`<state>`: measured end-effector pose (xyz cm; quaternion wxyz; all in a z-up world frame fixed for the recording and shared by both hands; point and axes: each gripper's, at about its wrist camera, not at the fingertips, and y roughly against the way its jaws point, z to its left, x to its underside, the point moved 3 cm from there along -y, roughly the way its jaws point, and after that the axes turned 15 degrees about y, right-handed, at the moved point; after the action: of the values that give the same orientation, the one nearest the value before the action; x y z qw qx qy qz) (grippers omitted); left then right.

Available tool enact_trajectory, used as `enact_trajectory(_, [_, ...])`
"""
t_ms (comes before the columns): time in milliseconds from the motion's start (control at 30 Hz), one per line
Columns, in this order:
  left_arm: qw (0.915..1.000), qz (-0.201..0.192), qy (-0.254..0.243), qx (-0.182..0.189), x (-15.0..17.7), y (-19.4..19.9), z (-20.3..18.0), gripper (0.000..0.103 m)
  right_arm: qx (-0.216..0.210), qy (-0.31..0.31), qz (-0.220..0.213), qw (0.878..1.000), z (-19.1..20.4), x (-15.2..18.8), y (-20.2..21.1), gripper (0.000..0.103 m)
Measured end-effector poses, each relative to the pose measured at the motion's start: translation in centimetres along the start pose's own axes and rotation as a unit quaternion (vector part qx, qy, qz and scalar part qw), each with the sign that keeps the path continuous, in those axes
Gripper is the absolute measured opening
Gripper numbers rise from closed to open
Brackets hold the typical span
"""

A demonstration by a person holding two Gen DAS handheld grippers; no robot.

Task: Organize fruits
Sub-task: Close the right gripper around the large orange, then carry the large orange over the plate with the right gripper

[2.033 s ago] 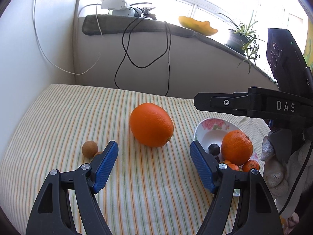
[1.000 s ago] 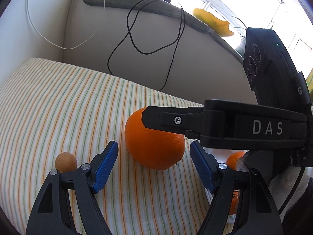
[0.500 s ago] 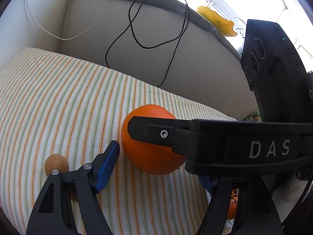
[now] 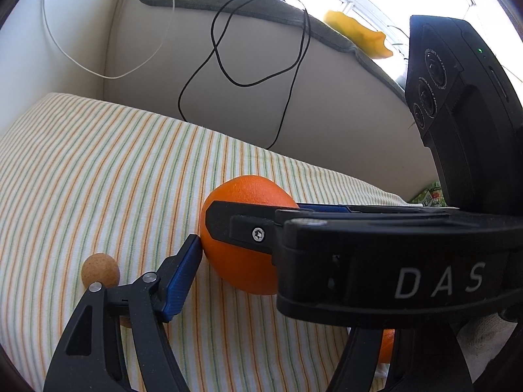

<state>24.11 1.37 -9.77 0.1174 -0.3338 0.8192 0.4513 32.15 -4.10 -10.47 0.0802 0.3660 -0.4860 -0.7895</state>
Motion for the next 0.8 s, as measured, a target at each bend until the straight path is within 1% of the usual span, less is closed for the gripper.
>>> enact_trajectory(133, [0.9999, -0.013, -0.006, -0.002, 0.0, 1.0, -0.3, 0.070, 0.001, 0.007, -0.009, 1.000, 0.8, 0.3, 0.5, 0.068])
enact_trajectory(233, [0.9996, -0.027, -0.009, -0.005, 0.0, 2.1, -0.5, 0.067, 0.000, 0.012, -0.017, 1.000, 1.5, 0.4, 1.2, 0.068])
enact_trajectory(333, [0.9989, -0.041, -0.019, -0.012, 0.3, 2.8, -1.0, 0.066, -0.004, 0.022, -0.021, 1.000, 2.3, 0.9, 2.2, 0.068])
enact_trajectory(500, [0.9989, -0.042, -0.015, -0.013, 0.9, 3.2, -0.9, 0.065, -0.003, 0.024, -0.025, 0.999, 2.8, 1.6, 3.1, 0.067])
enact_trajectory(700, [0.9983, -0.049, -0.029, -0.010, 1.1, 3.9, -2.0, 0.065, -0.003, 0.029, -0.034, 0.999, 3.5, 2.5, 4.2, 0.067])
enact_trajectory(800, [0.9982, -0.048, -0.034, -0.001, 1.4, 4.4, -2.7, 0.065, -0.001, 0.031, -0.038, 0.999, 3.7, 2.5, 4.9, 0.067])
